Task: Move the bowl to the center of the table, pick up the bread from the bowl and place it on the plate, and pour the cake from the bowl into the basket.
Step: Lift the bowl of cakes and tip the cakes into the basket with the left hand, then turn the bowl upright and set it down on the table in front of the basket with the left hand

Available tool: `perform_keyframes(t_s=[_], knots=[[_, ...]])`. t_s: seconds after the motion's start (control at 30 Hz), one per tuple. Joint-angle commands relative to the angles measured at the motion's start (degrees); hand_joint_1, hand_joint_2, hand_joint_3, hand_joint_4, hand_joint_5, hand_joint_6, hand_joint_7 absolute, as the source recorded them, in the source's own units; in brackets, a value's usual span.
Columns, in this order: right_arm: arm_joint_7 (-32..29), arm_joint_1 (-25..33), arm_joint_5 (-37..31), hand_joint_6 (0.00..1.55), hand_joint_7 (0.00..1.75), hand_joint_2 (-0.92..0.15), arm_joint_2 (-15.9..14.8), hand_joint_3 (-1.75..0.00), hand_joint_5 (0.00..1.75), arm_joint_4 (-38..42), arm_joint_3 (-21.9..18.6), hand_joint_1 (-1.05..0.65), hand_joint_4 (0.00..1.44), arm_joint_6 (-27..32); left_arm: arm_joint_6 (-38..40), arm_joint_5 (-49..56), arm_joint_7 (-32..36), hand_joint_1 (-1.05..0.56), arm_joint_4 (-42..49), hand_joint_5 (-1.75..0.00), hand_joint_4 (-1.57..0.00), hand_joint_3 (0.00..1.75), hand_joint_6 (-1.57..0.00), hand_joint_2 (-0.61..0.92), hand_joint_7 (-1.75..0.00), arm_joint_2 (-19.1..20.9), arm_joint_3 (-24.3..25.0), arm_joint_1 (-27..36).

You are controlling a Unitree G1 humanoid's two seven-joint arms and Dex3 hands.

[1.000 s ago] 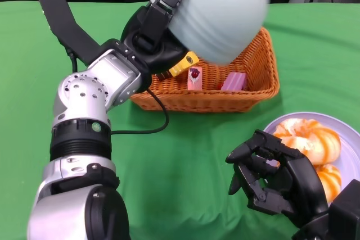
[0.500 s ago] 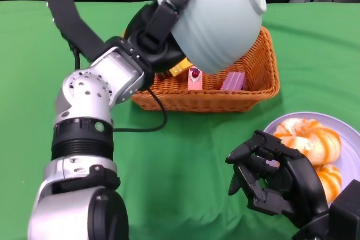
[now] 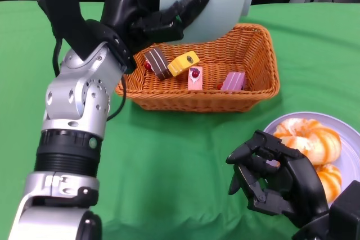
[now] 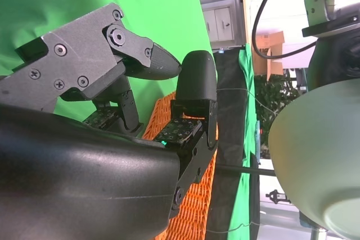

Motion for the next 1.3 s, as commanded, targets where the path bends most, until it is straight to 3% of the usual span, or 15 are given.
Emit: perform_keyframes(t_s=[0.03,0.2,0.33,0.57,0.8,1.0,1.13,1.3], knots=[[-0.30,-0.27,0.54,0.71,1.27,-0.59,-0.03,-0.99,1.55,0.93,-0.42,-0.04,0.76,-1.27,-8.38,5.52,-3.11,-0.11,-0.81,-1.65,-0.83,1.19,-0.86,0.52,-1.38,3.05,-3.55,1.27],[-2.78,0.14,-0.97,0.74,1.22,-0.63,0.44,-0.90,1.49,0.29,-0.37,-0.06,0.80,-1.71,-21.48,13.62,-5.90,-0.02,-1.20,-1.65,-0.88,1.31,-0.89,0.45,-1.30,7.06,-8.34,3.81],[-3.12,-0.16,-0.89,0.71,1.24,-0.67,0.08,-0.86,1.52,-0.16,-0.34,-0.07,0.76,-0.78,-31.96,18.47,-4.39,-0.04,-1.40,-1.66,-0.87,1.16,-0.87,0.54,-1.31,9.22,-9.58,7.43],[-3.81,-0.55,-0.02,0.72,1.22,-0.67,0.31,-0.86,1.53,-0.56,-0.60,-0.05,0.76,0.45,-47.14,24.96,1.81,-0.05,0.52,-1.59,-0.82,1.36,-0.82,0.43,-1.35,11.72,-8.98,11.78],[-4.32,-1.03,-0.91,0.71,1.21,-0.67,-0.18,-0.84,1.52,0.14,-0.88,-0.06,0.76,-0.11,-61.64,35.83,12.84,-0.02,-0.16,-1.67,-0.73,1.31,-0.80,0.44,-1.35,17.40,-6.55,17.76],[-4.35,-1.07,-1.05,0.70,1.21,-0.69,-0.25,-0.81,1.51,0.20,-0.87,-0.06,0.76,-0.19,-63.42,37.39,16.02,-0.02,0.97,-1.67,-0.73,1.30,-0.80,0.45,-1.35,18.44,-7.51,17.65],[-3.71,-0.87,0.34,0.72,1.17,-0.71,-0.44,-0.78,1.49,-1.33,-1.16,-0.05,0.77,1.55,-74.28,49.32,25.18,-0.07,-1.81,-1.67,-0.76,1.24,-0.85,0.41,-1.29,23.20,-1.95,25.95],[-2.47,-0.90,1.14,0.72,1.15,-0.76,-1.25,-0.72,1.50,-1.90,-1.09,-0.05,0.75,2.07,-79.73,59.65,35.21,-0.06,-0.45,-1.71,-0.74,1.20,-0.89,0.40,-1.19,24.83,1.11,30.63]])
